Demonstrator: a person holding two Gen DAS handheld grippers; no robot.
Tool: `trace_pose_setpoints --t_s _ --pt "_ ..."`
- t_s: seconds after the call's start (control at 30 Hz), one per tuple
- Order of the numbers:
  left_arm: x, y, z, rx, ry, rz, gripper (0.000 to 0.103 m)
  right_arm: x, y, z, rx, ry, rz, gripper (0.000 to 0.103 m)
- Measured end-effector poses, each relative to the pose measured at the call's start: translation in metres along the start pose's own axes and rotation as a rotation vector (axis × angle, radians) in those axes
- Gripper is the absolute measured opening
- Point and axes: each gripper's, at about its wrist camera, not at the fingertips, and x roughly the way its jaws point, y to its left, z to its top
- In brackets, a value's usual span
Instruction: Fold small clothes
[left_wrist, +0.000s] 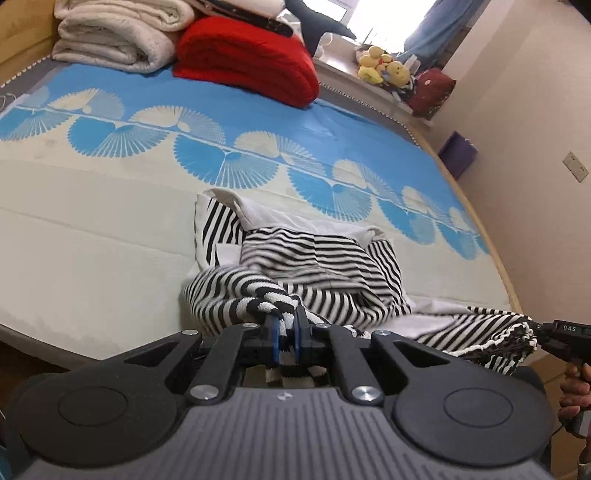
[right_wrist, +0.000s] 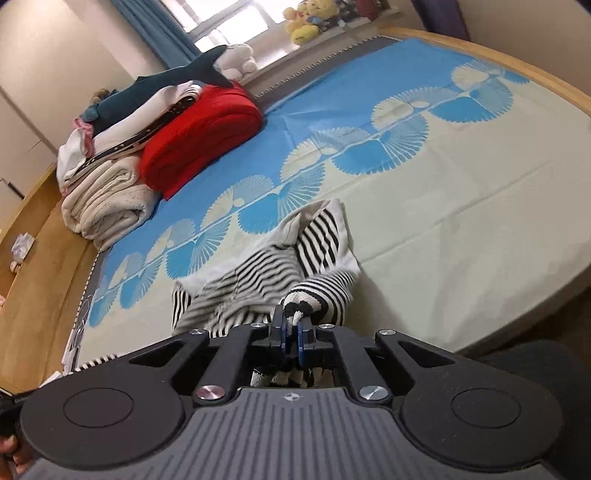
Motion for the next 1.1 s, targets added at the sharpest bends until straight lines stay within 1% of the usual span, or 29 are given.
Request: trace_pose_setpoints --t_s 0.07,0.1,0.17,0.3,0.37,0.4,0.43,0.47,0.5,0.53,0.57,0.6,0.63,0.7,0.73,0.8,0.83,0.9,0.97,1.03,1.1 --pt "0.013 0.004 0.008 0.001 -0.005 0.009 0.008 0.014 0.002 0.007 -0.006 0.011 -0.007 0.005" --pt "0.026 0.009 0.017 -0.021 0.000 0.017 0.008 0.027 0.004 0.014 -0.008 0.021 -0.020 0.005" --pt "0.051 0.019 0.037 -0.048 -0.003 0.029 0.008 0.057 0.010 0.027 -0.044 0.037 -0.019 0.005" --pt "0.126 0.044 0.093 -0.113 0.014 0.061 0.008 0.132 0.021 0.070 -0.091 0.039 -0.032 0.005" --pt "0.167 0.055 0.119 -0.126 0.032 0.065 0.008 0.177 0.023 0.094 -0.086 0.032 -0.054 0.005" --pt "0.188 0.063 0.131 -0.154 0.041 0.077 0.009 0.202 0.022 0.106 -0.073 0.040 -0.051 0.006" --pt "0.207 0.073 0.140 -0.203 0.049 0.086 0.011 0.224 0.021 0.114 -0.068 0.055 -0.045 0.008" --pt "0.218 0.082 0.145 -0.247 0.051 0.089 0.013 0.242 0.017 0.119 -0.052 0.067 -0.048 0.015" --pt "0.230 0.093 0.149 -0.305 0.059 0.072 0.020 0.256 0.011 0.124 -0.023 0.072 -0.059 0.022" --pt "0.237 0.105 0.150 -0.370 0.062 0.028 0.031 0.263 0.005 0.127 0.008 0.065 -0.069 0.025" --pt "0.239 0.116 0.148 -0.425 0.051 -0.019 0.037 0.265 -0.002 0.127 0.039 0.049 -0.066 0.028" --pt "0.239 0.122 0.144 -0.462 0.043 -0.046 0.045 0.264 -0.010 0.124 0.063 0.026 -0.042 0.029" --pt "0.237 0.123 0.141 -0.470 0.052 -0.048 0.047 0.262 -0.016 0.119 0.067 0.017 -0.018 0.030" --pt "0.234 0.116 0.140 -0.406 0.064 -0.056 0.048 0.260 -0.019 0.116 0.057 0.046 -0.032 0.036" --pt "0.235 0.111 0.140 -0.353 0.081 -0.056 0.048 0.258 -0.017 0.114 0.025 0.033 -0.013 0.036" --pt "0.237 0.098 0.138 -0.263 0.092 -0.057 0.048 0.260 -0.005 0.108 -0.080 0.047 -0.005 0.042" --pt "0.239 0.091 0.135 -0.215 0.095 -0.044 0.048 0.264 0.000 0.104 -0.144 0.062 -0.010 0.042" --pt "0.247 0.079 0.128 -0.116 0.103 0.010 0.048 0.273 0.011 0.093 -0.260 0.073 -0.057 0.042" --pt "0.255 0.069 0.122 -0.045 0.114 0.050 0.048 0.284 0.017 0.086 -0.330 0.093 -0.071 0.043" --pt "0.263 0.062 0.115 0.011 0.113 0.065 0.056 0.295 0.023 0.079 -0.391 0.101 -0.084 0.043" --pt "0.274 0.056 0.111 0.056 0.114 0.082 0.057 0.306 0.027 0.070 -0.461 0.102 -0.109 0.045"
